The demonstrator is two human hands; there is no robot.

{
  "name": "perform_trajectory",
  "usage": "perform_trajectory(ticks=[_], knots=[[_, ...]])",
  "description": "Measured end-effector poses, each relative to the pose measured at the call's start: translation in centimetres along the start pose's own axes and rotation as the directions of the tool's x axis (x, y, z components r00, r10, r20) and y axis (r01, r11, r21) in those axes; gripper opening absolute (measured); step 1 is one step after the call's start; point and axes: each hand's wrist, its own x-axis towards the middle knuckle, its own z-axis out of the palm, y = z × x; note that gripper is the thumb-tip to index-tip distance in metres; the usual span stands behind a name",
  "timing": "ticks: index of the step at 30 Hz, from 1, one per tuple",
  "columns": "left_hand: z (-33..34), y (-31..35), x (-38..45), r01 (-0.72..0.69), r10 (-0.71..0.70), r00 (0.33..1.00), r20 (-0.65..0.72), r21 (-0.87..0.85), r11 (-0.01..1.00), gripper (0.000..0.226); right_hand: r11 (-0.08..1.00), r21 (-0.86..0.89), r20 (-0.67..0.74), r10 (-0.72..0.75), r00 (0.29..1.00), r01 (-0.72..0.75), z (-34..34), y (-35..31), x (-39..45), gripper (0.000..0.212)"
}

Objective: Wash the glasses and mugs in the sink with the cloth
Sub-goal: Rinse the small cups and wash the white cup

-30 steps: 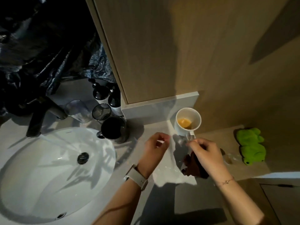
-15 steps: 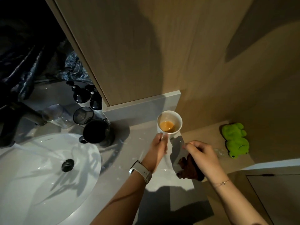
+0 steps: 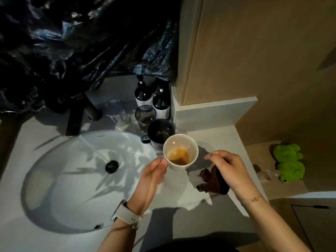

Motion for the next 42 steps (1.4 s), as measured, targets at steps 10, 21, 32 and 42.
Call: perform_trajectory(ticks=[10,21,32,42], knots=[[-15.5,-0.5,-4.0,0.064,-0.065,0.990,-0.125,-0.013,0.998,0.037,0.999,0.040,0.139,0.028,0.990,-0.034,13.3,-4.7,-3.1,0.020],[-24.5,-2.7,-1.2,0.085,-0.107,0.955,-0.277,-0.087,0.993,0.032,0.993,0.025,0.107,0.110,0.988,-0.114,24.1,-6.6,-0.4,0.019],[-26.4,-3.3,0.6,0.154,-0.128,0.955,-0.268,0.079,0.985,0.037,0.983,0.017,0.130,0.181,0.975,-0.184,26.3,-6.3,1.5,0.021],[-27.2,-3.4,1.0,-0.015,0.095,0.959,-0.269,0.283,0.959,0.027,0.983,-0.037,0.166,0.183,0.969,-0.179,27.0,-5.6,1.7,0.017]])
